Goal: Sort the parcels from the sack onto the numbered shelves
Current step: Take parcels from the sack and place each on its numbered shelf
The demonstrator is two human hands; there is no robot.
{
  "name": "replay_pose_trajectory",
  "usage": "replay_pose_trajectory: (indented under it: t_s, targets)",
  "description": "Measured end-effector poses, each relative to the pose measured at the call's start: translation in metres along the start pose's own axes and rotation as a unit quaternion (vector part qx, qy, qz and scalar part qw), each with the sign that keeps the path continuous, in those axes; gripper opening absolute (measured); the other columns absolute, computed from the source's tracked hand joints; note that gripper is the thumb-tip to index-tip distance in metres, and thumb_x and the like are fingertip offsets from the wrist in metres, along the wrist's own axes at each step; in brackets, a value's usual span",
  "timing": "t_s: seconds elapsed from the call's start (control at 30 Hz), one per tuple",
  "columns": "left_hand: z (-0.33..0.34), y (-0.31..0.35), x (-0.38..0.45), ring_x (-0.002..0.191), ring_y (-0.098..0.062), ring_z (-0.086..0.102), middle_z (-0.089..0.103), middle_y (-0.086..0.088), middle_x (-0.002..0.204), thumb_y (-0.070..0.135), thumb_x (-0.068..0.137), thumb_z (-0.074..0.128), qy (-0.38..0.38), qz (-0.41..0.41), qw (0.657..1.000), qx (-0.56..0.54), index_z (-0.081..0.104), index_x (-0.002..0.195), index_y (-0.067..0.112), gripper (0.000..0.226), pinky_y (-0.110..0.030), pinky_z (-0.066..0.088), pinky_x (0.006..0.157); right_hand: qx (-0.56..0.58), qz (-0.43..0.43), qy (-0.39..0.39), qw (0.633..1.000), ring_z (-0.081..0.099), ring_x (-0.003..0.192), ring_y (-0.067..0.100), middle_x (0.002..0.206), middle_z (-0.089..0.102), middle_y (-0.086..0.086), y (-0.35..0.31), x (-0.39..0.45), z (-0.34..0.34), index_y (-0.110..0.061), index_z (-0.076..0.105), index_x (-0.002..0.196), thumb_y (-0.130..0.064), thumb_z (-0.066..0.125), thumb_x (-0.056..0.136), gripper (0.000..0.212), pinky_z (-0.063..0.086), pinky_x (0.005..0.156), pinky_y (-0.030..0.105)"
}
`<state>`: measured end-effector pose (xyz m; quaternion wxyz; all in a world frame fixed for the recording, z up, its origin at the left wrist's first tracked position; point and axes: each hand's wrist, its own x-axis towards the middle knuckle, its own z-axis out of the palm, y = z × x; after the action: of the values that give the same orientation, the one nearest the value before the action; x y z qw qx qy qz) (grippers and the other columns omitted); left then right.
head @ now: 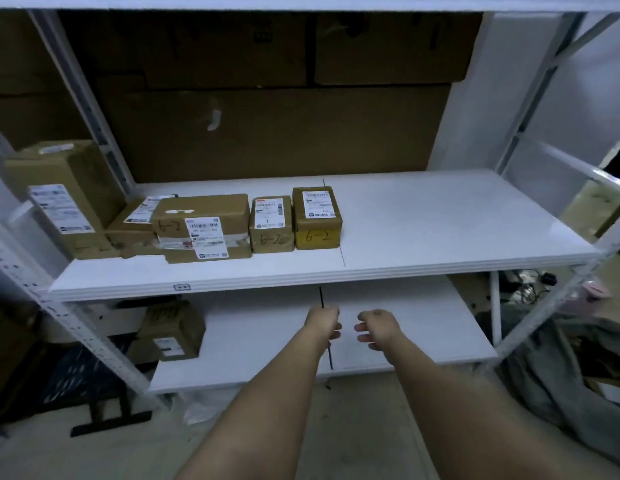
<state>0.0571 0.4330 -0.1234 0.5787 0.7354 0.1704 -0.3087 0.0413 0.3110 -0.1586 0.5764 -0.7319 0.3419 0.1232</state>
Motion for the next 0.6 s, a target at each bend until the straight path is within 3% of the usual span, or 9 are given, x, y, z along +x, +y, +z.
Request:
replay_pose_trajectory:
  t_s: [0.13, 0.33, 0.43, 0.53, 0.6]
  targets:
    - [0.041, -0.003, -0.006, 0.078, -0.018, 0.057, 0.063, -0.009, 0.105, 0.020, 0.096, 0.040, -0.010, 0.005, 0.999, 0.036, 0.051, 0.126, 0.005, 0.035, -0.031, 0.042, 0.080, 0.021, 0.000, 0.009, 1.000, 0.058, 0.070, 0.019, 0.103, 0.063, 0.012, 0.019, -0.008, -0.038, -0.003, 0.057, 0.121, -0.019, 0.047, 0.098, 0.030, 0.041, 0.063, 0.027]
    - [0.142, 0.002, -0.015, 0.087, -0.021, 0.060, 0.064, -0.011, 0.114, 0.021, 0.097, 0.040, -0.037, 0.029, 0.996, 0.074, 0.048, 0.126, 0.005, 0.034, -0.033, 0.044, 0.083, 0.062, 0.010, 0.047, 0.997, 0.061, 0.081, 0.023, 0.105, 0.063, 0.011, 0.062, 0.003, -0.139, -0.005, 0.055, 0.118, -0.020, 0.046, 0.098, 0.026, 0.044, 0.076, 0.031]
    - [0.214, 0.003, -0.021, 0.089, -0.022, 0.061, 0.064, -0.011, 0.115, 0.020, 0.097, 0.040, -0.057, 0.025, 0.995, 0.083, 0.049, 0.125, 0.004, 0.034, -0.033, 0.044, 0.084, 0.093, 0.023, 0.067, 0.993, 0.060, 0.074, 0.024, 0.093, 0.064, 0.012, 0.096, 0.017, -0.207, -0.003, 0.056, 0.112, -0.017, 0.049, 0.097, 0.022, 0.049, 0.076, 0.033]
    - [0.287, 0.001, -0.026, 0.084, -0.020, 0.061, 0.064, -0.011, 0.116, 0.021, 0.097, 0.041, -0.080, 0.009, 0.993, 0.085, 0.050, 0.124, 0.003, 0.034, -0.030, 0.043, 0.078, 0.116, 0.039, 0.086, 0.989, 0.054, 0.064, 0.021, 0.076, 0.057, 0.011, 0.124, 0.024, -0.280, -0.003, 0.055, 0.088, -0.009, 0.049, 0.095, 0.012, 0.046, 0.057, 0.027]
    - [0.336, -0.002, -0.029, 0.078, -0.019, 0.060, 0.064, -0.011, 0.112, 0.021, 0.097, 0.041, -0.092, -0.001, 0.992, 0.091, 0.050, 0.124, 0.003, 0.035, -0.030, 0.043, 0.078, 0.122, 0.044, 0.095, 0.987, 0.046, 0.056, 0.020, 0.066, 0.047, 0.011, 0.144, 0.029, -0.331, -0.007, 0.046, 0.072, -0.003, 0.046, 0.094, 0.023, 0.037, 0.048, 0.025]
